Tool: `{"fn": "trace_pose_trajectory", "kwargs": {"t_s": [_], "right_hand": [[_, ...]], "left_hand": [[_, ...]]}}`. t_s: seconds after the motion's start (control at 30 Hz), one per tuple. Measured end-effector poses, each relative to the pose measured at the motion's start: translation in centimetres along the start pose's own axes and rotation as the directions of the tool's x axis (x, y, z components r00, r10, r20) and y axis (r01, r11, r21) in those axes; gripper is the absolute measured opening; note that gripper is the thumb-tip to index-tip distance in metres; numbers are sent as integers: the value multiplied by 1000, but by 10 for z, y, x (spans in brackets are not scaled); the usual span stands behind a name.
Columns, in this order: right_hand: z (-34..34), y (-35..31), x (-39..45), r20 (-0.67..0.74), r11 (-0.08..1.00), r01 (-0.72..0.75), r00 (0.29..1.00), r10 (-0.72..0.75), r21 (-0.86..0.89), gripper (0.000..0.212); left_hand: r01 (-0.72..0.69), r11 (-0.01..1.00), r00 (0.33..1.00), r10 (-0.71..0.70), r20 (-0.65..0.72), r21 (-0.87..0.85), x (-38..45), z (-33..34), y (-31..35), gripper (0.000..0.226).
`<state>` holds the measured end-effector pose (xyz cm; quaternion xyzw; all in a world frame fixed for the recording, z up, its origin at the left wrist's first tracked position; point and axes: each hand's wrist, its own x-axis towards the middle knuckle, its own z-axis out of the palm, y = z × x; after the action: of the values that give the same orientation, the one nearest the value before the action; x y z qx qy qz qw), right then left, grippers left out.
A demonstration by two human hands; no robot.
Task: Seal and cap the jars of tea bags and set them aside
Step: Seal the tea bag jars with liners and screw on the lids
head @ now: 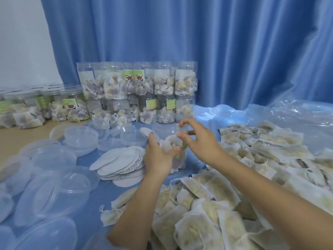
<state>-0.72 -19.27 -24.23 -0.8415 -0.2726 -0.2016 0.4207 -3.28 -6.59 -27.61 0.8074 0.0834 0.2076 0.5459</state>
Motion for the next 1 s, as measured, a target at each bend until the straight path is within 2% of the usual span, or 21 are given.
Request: {"fn": "trace_pose_trajectory", "kwargs": {"t_s": [0.13,0.2,0.23,0.27,0.3,0.37,0.4,0.43,0.57,0.7,0.77,0.83,0.93,1.0], "right_hand": [[-2,0,-2,9,997,-27,1000,27,76,25],[-11,-1,-5,69,990,-80,995,72,116,46],[-17,-2,-6,89,990,-113,990,106,83,57],[-24,0,-8,103,988,-153,983,152,5,60],[-32,3,-9,127,975,-168,974,187,-146,54],[-45,7,-12,239,828,-103,931,275,-551,26],[-49,8,-15,276,734,-68,901,336,-676,19],[-50,8,-17,300,674,-45,872,387,-738,17],[-39,12,-17,389,592,48,796,463,-804,21],[-26,14,-13,386,525,81,772,504,-847,24],[-23,10,-11,373,563,73,816,441,-823,16],[-23,7,-10,332,716,0,886,323,-698,7],[-26,-2,-8,213,939,-84,964,161,-333,2],[-28,-9,-5,105,990,-88,990,99,-109,6]], "left_hand": [[-12,1000,1000,13,-22,11,-4,2,0,98],[-42,999,998,41,-37,-3,-7,4,-3,97],[-53,999,997,53,-50,-8,-9,5,-4,95],[-63,998,996,62,-65,-10,-11,6,-6,95],[-70,997,995,69,-78,-15,-13,7,-8,94],[-76,996,993,72,-90,-43,-15,8,-11,94],[-78,995,994,72,-87,-58,-15,8,-12,94],[-78,994,994,73,-81,-71,-15,8,-13,95],[-67,990,997,60,-58,-127,-13,8,-16,96],[-71,989,996,63,-64,-129,-14,7,-18,94],[-62,995,995,55,-85,-76,-15,7,-20,89],[-35,999,993,32,-113,-31,-17,7,-20,84],[-9,1000,989,5,-146,-28,-18,5,-20,80],[13,1000,988,-17,-152,-26,-18,5,-20,75]]}}
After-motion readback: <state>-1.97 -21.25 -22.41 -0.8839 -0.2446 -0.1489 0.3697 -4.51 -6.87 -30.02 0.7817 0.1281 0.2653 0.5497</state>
